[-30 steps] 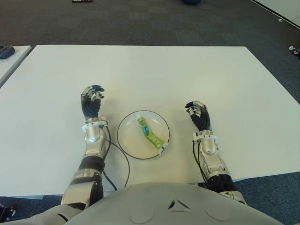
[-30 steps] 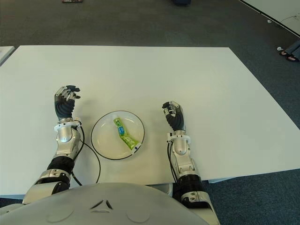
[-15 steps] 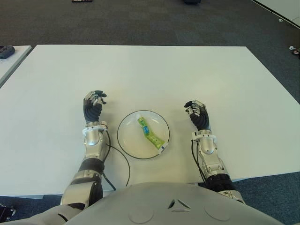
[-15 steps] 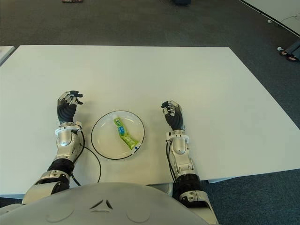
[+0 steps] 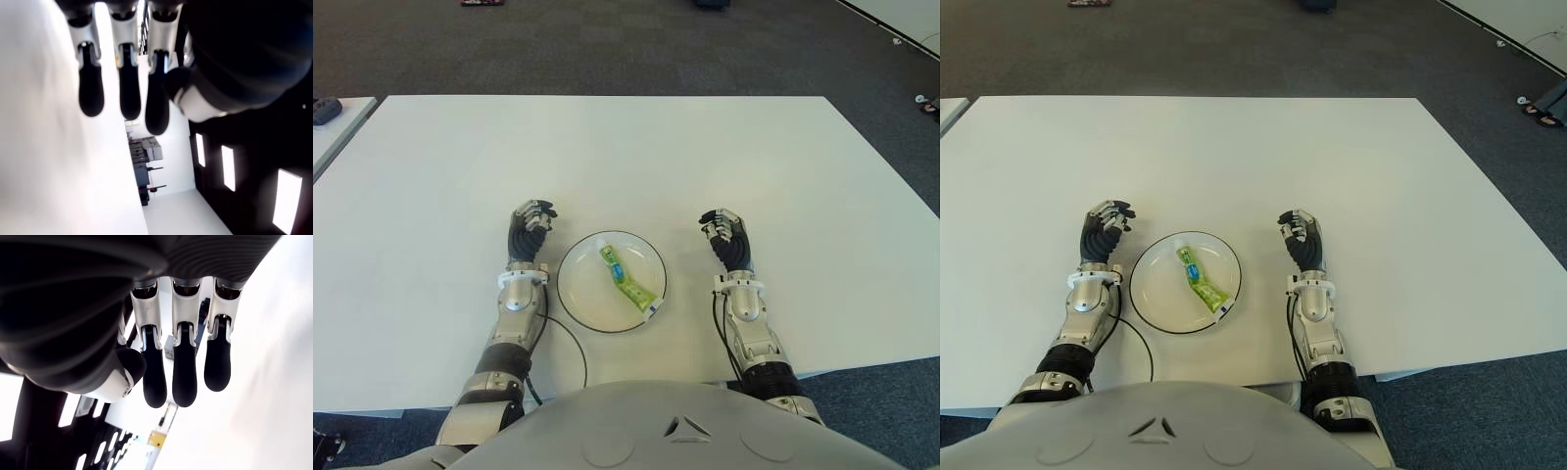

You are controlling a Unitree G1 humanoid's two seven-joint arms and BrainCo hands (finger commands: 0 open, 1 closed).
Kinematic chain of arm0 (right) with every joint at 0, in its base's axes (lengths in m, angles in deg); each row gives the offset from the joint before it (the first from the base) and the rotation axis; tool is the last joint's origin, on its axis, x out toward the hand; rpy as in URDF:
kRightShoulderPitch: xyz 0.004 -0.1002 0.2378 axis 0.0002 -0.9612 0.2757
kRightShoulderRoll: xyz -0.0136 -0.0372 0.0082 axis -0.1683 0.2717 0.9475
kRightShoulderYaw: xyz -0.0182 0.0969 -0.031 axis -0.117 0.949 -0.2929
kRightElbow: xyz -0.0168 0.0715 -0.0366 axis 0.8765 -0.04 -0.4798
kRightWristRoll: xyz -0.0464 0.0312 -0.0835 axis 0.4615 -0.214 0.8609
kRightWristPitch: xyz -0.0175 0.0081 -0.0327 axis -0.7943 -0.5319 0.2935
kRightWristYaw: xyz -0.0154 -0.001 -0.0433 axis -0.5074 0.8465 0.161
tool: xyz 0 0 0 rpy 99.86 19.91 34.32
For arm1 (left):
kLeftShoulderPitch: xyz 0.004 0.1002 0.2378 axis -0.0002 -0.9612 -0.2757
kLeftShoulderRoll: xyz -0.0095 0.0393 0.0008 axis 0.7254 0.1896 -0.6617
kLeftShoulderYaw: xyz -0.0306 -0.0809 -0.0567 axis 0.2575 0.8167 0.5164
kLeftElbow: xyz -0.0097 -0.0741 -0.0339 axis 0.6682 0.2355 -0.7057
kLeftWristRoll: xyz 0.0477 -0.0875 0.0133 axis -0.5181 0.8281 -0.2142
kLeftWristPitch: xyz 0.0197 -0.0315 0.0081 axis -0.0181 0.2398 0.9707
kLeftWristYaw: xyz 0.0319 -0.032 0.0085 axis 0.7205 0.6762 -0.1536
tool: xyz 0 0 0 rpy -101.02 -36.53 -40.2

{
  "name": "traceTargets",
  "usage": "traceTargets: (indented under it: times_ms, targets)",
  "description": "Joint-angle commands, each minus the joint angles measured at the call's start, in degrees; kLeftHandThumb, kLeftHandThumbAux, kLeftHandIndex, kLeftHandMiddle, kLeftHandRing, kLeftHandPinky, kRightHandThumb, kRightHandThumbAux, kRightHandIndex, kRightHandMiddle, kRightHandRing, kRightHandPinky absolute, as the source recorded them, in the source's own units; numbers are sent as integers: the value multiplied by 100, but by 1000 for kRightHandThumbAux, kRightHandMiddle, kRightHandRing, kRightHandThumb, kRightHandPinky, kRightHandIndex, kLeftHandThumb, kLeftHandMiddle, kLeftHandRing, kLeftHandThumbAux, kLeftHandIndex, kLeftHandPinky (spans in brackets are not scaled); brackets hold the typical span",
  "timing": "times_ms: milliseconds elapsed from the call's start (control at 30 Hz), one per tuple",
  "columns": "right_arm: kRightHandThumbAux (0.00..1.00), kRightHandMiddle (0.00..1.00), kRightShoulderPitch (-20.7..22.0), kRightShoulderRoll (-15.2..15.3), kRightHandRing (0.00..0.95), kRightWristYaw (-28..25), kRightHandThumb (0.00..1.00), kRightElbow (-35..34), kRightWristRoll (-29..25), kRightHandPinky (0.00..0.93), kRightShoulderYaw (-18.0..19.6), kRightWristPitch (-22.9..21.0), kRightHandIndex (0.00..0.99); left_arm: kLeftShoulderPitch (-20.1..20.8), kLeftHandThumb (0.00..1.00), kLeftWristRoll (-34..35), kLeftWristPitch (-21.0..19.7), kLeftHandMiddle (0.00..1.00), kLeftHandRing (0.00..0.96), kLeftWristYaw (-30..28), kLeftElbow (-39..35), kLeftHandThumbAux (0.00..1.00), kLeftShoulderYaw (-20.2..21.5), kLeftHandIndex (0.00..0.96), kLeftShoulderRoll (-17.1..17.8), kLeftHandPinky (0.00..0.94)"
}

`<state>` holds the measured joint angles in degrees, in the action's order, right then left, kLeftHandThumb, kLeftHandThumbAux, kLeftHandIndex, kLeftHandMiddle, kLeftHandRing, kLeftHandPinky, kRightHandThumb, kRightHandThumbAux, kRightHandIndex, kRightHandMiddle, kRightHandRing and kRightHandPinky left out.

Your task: Put the toothpaste on the table into the plate.

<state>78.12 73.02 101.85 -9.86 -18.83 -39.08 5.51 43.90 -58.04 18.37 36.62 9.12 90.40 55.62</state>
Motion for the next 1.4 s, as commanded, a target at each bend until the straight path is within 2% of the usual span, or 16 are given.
traceTargets:
  times_ms: [33,467,1033,1400]
  targets:
    - [734,491,78,-34,500,78,702,103,-17,538,-8,77,430,-268,705,-173,-336,598,579,51,-78,719,-136,434,36,562]
    - [735,485,112,-71,493,141,702,92,-14,525,-18,40,430,-500,707,-361,-669,601,578,7,-437,720,-338,435,143,554]
    - [735,489,112,-106,487,132,702,62,8,534,-38,11,430,-536,706,-625,-565,606,595,168,-379,720,-455,434,375,556]
    - [735,486,147,-56,491,-4,704,235,-53,534,-58,144,430,-674,707,-417,-1035,599,589,231,-835,718,-325,434,194,543]
